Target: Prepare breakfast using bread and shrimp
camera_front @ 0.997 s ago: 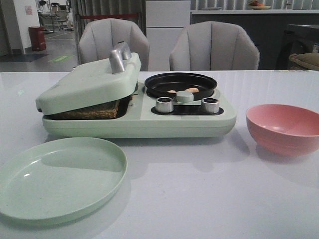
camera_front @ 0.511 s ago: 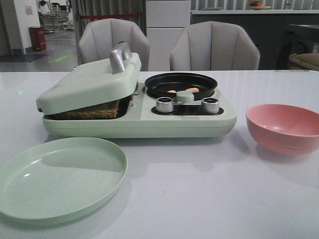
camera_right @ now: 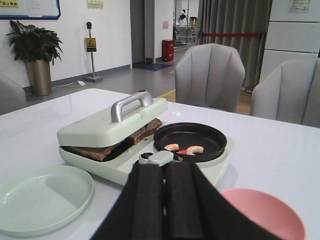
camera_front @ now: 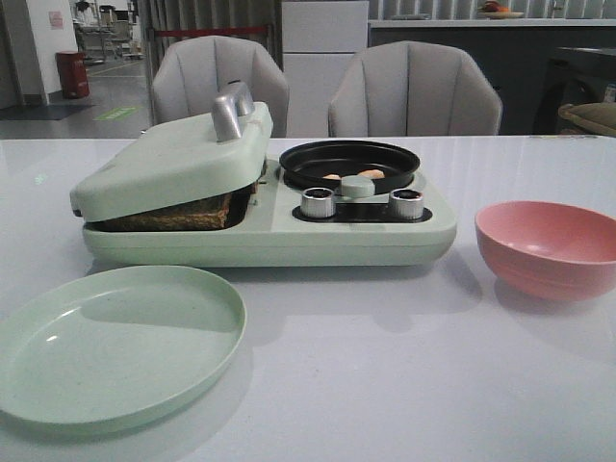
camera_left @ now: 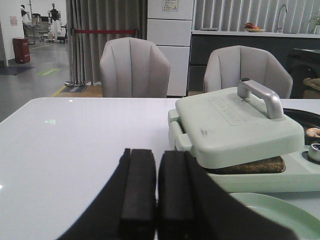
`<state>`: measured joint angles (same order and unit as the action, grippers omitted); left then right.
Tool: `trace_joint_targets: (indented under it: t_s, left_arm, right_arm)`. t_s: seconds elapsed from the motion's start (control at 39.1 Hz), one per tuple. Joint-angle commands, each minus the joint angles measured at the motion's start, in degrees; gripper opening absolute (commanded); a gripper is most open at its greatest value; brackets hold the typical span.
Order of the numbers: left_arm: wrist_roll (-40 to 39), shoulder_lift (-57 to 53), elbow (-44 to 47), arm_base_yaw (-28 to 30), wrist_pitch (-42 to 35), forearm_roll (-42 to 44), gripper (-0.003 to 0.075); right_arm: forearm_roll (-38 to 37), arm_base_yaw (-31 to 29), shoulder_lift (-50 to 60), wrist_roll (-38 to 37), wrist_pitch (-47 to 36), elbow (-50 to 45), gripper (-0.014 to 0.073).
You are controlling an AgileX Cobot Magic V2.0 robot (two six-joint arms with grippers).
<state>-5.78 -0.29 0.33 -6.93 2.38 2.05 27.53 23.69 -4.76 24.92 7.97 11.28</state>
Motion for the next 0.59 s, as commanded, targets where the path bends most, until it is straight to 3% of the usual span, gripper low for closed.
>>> trace_joint_targets:
  t_s: [0.0,0.18,0.33,0.56]
  left_arm:
    - [-0.6,-1.0,1.2,-0.1,-4.4,0.0,0.0113]
    - [-0.6,-1.0,1.2,-0.1,-4.4,0.0,0.0113]
    - [-0.6,-1.0,1.2,-0.1,-4.4,0.0,0.0113]
    - [-0.6,-1.0,1.2,-0.1,-4.4,0.0,0.0113]
  right_arm:
    - [0.7,0.0,-0.6,0.4,-4.5,1.6,0.0153]
    - [-2.6,-1.1,-0.6,0.3,-5.0,1.5,0.0153]
    - [-8.0,-7.9,-0.4,-2.7,-4.9,1.0,0.0153]
    - [-23.1,-17.3,4.2,-19.4,-4.7,-2.7,0.0153]
